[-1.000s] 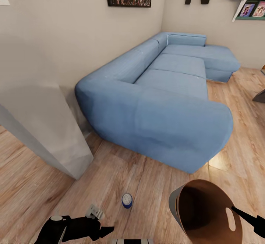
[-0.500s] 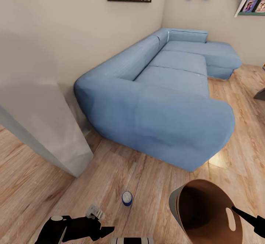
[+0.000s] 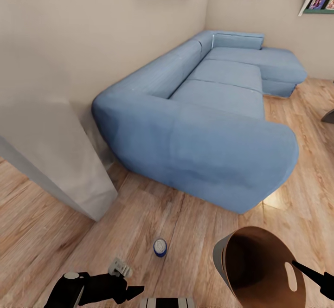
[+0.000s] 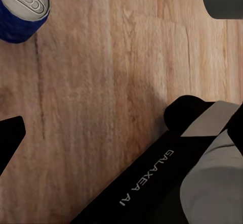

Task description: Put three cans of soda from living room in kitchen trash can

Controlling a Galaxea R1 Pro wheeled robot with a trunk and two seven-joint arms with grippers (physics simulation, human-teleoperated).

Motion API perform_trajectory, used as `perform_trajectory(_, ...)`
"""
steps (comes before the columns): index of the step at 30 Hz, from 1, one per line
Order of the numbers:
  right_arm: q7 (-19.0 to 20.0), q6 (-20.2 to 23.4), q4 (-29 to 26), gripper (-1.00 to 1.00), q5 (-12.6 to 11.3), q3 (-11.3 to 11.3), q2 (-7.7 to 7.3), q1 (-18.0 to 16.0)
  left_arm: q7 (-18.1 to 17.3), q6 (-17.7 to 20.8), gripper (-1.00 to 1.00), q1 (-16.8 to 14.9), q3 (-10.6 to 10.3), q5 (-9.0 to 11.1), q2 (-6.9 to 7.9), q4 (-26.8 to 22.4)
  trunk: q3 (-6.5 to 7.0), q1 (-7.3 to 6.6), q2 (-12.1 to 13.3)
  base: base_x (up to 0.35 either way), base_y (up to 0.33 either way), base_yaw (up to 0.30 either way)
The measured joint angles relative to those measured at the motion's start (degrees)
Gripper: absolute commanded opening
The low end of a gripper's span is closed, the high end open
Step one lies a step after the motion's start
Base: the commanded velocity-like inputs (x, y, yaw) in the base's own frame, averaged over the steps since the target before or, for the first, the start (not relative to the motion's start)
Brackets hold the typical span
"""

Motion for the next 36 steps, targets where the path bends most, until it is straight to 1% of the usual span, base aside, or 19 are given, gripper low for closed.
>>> perform_trajectory(2,0.0,0.0,0.0,-1.0,0.0,0.0,-0.02,0.0,0.0,-0.6,1.0,0.0,0.0,0.0,0.02,0.0,-0.16,0.0,0.0,0.0,0.0,0.0)
perform_trajectory(4,0.0,0.0,0.0,-1.0,0.0,0.0,-0.03,0.0,0.0,-2.1,1.0,0.0,0.1,0.1,0.06,0.0,-0.32,0.0,0.0,0.0,0.0,0.0)
perform_trajectory(7,0.0,0.0,0.0,-1.0,0.0,0.0,-0.03,0.0,0.0,-3.0,1.0,0.0,0.1,0.1,0.13,-0.2,-0.57,0.0,0.0,0.0,0.0,0.0)
perform_trajectory(14,0.0,0.0,0.0,-1.0,0.0,0.0,-0.03,0.0,0.1,-3.2,1.0,0.0,0.4,0.2,0.23,-1.7,-1.13,0.0,0.0,0.0,0.0,0.0)
perform_trajectory(25,0.0,0.0,0.0,-1.0,0.0,0.0,-0.03,0.0,0.1,-3.3,1.0,0.0,0.5,0.2,0.2,-2.1,-2.09,0.0,0.0,0.0,0.0,0.0)
perform_trajectory(31,0.0,0.0,0.0,-1.0,0.0,0.0,-0.03,0.0,1.6,-3.3,1.0,0.0,0.5,0.4,0.12,-2.0,-2.6,0.0,0.0,0.0,0.0,0.0)
perform_trajectory(36,0.0,0.0,0.0,-1.0,0.0,0.0,-0.03,0.0,1.7,-3.3,1.0,0.0,0.5,0.5,0.1,-2.0,-2.69,0.0,0.0,0.0,0.0,0.0)
